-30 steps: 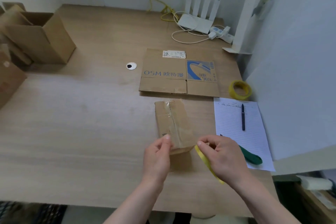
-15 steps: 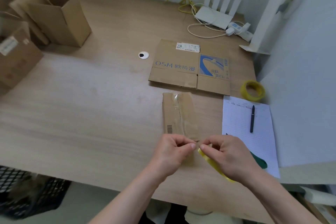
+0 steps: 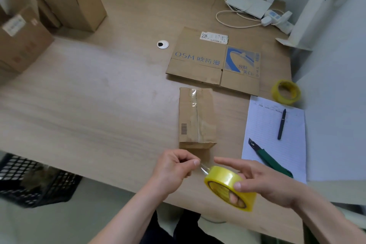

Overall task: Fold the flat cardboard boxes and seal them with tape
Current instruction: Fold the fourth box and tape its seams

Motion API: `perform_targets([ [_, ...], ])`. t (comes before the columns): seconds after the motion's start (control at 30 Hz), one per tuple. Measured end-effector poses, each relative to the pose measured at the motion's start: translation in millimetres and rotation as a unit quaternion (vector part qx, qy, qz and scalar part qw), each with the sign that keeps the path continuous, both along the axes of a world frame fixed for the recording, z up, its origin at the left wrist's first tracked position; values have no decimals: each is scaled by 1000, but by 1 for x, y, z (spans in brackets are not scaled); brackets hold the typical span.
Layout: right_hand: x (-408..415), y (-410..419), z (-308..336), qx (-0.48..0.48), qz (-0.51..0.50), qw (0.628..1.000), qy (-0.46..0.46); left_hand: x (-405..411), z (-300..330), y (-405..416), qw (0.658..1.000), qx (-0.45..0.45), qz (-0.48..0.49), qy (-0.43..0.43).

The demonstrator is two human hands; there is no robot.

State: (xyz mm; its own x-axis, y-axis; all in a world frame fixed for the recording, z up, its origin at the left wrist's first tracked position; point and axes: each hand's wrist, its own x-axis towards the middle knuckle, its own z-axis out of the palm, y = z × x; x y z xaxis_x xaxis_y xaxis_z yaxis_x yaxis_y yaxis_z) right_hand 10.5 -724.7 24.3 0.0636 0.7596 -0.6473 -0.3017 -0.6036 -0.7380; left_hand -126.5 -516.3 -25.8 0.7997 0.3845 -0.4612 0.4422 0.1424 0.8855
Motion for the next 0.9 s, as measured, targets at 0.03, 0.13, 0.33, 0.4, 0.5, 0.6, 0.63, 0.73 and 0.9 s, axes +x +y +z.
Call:
perform_targets([
  [0.03, 4, 1, -1, -55, 52, 990, -122, 0, -2, 2, 1000, 16, 6, 4],
  [0.13, 16, 5, -12, -212, 123, 792, -559, 0, -7, 5, 996, 76, 32, 10],
  [0.33, 23, 30, -36, -129, 43, 751, -647, 10, -21, 15, 974, 193, 108, -52],
  [0.4, 27, 35, -41, -132, 40, 745, -652, 13, -26, 17, 967, 222, 111, -57],
  [0.5, 29, 38, -48, -130, 52, 743, -655, 15, -35, 18, 959, 250, 115, -67],
  [0.6, 31, 40, -52, -121, 54, 745, -654, 15, -42, 18, 950, 281, 108, -80],
  [0.63, 31, 40, -53, -120, 56, 746, -653, 15, -44, 18, 947, 292, 106, -83],
  [0.73, 31, 43, -58, -114, 53, 740, -661, 15, -48, 19, 941, 306, 113, -86],
  [0.9, 29, 49, -62, -89, 38, 726, -681, 16, -54, 22, 929, 344, 114, -77],
])
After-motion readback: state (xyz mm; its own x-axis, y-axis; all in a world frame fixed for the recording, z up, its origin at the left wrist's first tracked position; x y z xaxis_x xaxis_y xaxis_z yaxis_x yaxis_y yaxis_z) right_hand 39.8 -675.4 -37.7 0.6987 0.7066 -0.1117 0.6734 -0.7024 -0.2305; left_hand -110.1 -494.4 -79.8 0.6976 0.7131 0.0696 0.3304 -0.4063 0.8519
